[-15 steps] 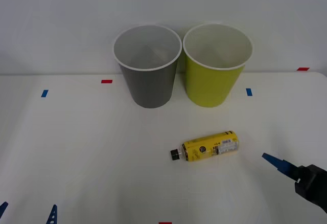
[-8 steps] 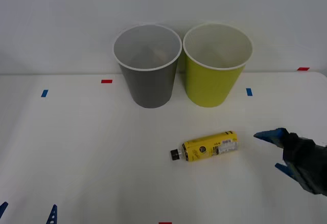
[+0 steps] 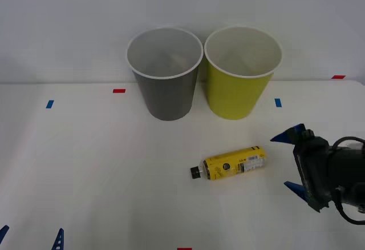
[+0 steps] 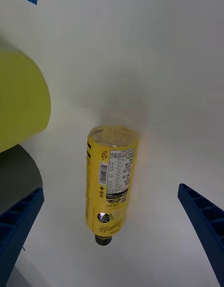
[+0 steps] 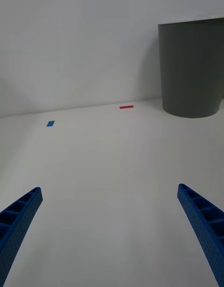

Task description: Put cans in the gray bin and PET bottles in the light green bin.

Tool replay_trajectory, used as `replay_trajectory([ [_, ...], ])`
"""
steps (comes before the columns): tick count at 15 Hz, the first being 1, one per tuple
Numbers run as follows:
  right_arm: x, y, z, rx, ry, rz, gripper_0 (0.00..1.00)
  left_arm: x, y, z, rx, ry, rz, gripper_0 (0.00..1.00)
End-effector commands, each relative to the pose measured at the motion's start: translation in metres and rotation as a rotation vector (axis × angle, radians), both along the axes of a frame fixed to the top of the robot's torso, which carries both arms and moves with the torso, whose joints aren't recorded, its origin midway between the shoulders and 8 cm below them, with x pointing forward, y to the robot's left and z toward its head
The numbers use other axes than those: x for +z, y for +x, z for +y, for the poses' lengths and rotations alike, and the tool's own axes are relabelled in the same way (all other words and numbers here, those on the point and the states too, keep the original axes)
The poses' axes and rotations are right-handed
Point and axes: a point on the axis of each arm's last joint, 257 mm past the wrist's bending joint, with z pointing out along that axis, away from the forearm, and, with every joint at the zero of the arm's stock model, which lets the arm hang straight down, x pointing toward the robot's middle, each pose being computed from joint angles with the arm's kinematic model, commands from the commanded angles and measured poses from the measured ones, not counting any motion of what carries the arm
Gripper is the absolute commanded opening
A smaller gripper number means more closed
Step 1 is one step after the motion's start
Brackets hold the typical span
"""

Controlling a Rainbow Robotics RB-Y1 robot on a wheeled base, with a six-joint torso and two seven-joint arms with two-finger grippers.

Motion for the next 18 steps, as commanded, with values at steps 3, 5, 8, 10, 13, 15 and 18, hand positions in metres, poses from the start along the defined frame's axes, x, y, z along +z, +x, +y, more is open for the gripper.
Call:
replay_trajectory([
  [3,-0.023,-0.004,0.015,-0.080,0.066,0.119,1.00,0.000,0.000,0.000,0.000,0.000,0.000,1.00],
  [5,-0.025,-0.009,0.017,-0.091,0.050,0.168,1.00,0.000,0.000,0.000,0.000,0.000,0.000,1.00],
  [8,-0.022,-0.008,0.029,-0.074,0.084,0.197,1.00,0.000,0.000,0.000,0.000,0.000,0.000,1.00],
  [10,-0.013,0.007,0.049,-0.045,0.134,0.215,1.00,0.000,0.000,0.000,0.000,0.000,0.000,1.00],
  [13,-0.021,0.044,0.054,-0.040,0.090,0.242,1.00,0.000,0.000,0.000,0.000,0.000,0.000,1.00],
  [15,-0.030,0.054,0.054,-0.048,0.073,0.277,1.00,0.000,0.000,0.000,0.000,0.000,0.000,1.00],
  [18,-0.044,0.049,0.051,-0.038,0.027,0.311,1.00,0.000,0.000,0.000,0.000,0.000,0.000,1.00],
])
